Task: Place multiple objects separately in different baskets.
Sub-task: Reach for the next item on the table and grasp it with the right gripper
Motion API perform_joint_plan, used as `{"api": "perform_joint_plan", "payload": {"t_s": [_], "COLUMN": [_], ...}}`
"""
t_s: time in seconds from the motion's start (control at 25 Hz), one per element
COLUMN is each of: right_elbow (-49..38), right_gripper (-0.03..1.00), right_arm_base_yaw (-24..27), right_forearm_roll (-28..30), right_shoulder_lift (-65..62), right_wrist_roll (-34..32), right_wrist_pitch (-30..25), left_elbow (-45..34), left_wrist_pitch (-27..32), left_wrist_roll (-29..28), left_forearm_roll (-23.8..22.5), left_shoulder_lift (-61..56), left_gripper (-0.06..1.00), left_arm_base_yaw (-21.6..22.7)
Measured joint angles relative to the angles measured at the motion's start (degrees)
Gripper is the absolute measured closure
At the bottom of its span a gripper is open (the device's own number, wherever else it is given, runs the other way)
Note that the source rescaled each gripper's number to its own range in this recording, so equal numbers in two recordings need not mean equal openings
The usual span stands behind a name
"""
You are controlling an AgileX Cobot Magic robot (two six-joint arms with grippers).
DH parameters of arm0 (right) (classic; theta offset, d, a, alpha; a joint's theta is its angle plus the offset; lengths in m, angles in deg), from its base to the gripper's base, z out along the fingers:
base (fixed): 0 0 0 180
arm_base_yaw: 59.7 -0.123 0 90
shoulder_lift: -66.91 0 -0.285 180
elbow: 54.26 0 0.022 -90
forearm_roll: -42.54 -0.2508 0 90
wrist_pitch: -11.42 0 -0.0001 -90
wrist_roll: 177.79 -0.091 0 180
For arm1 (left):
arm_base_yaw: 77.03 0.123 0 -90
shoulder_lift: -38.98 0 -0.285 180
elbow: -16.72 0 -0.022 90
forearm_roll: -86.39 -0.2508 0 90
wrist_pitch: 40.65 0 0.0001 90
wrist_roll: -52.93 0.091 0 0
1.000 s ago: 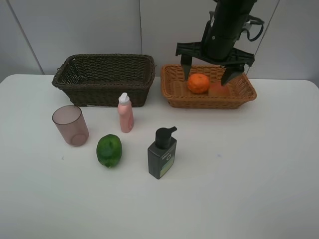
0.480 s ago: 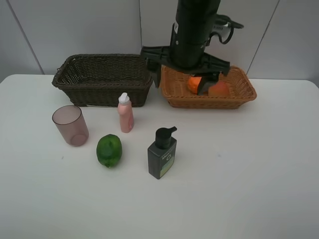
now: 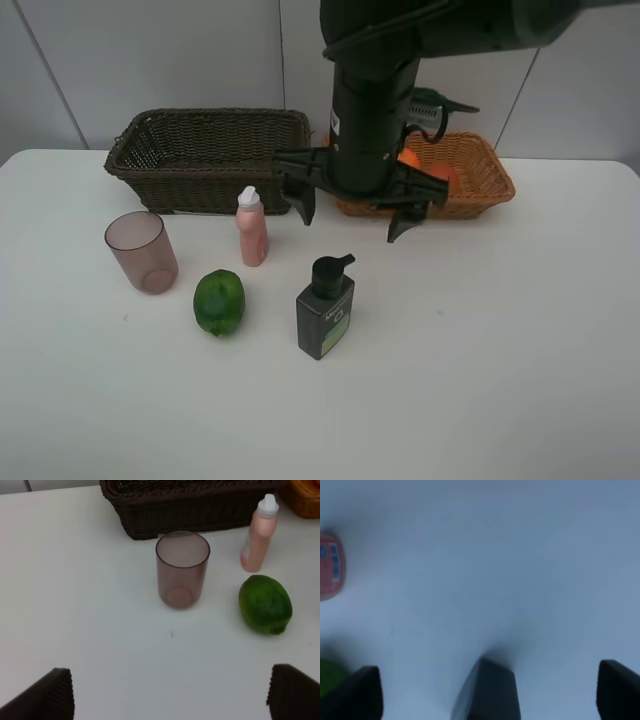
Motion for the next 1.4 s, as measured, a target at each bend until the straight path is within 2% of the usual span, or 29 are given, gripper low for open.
{"api": "perform_joint_plan", "payload": {"t_s": [0.16,0.52,0.8,1.04,1.4], "right_elbow": [-2.32,-6.38,-9.61,-9.75,-9.75], "right_gripper": [0.08,0.08,0.08,0.08,0.08], "right_arm_base_yaw": [-1.4,-3.29,-4.0,-4.57,-5.23], "right_forearm_roll": [-1.18,-2.55,-3.62,-2.39,-2.97], "right_shoulder_lift": [-1.36,-2.28,-3.04,-3.04,-0.51], "right_wrist_roll": [-0.91,-1.47,-5.8,-8.55,-8.87], "right_wrist_pitch": [2.79,4.59,8.01,8.55,8.83], "left_elbow": [0.0,0.0,0.0,0.0,0.0], "left_wrist_pitch": [0.0,0.0,0.0,0.0,0.0], "left_wrist_roll": [0.0,0.0,0.0,0.0,0.0], "left_forearm_roll": [0.0,0.0,0.0,0.0,0.0], "left_shoulder_lift": [0.0,0.0,0.0,0.0,0.0], "left_gripper": [-0.06,-0.06,-0.06,-0.06,-0.06], "left_arm_base_yaw": [0.0,0.0,0.0,0.0,0.0]}}
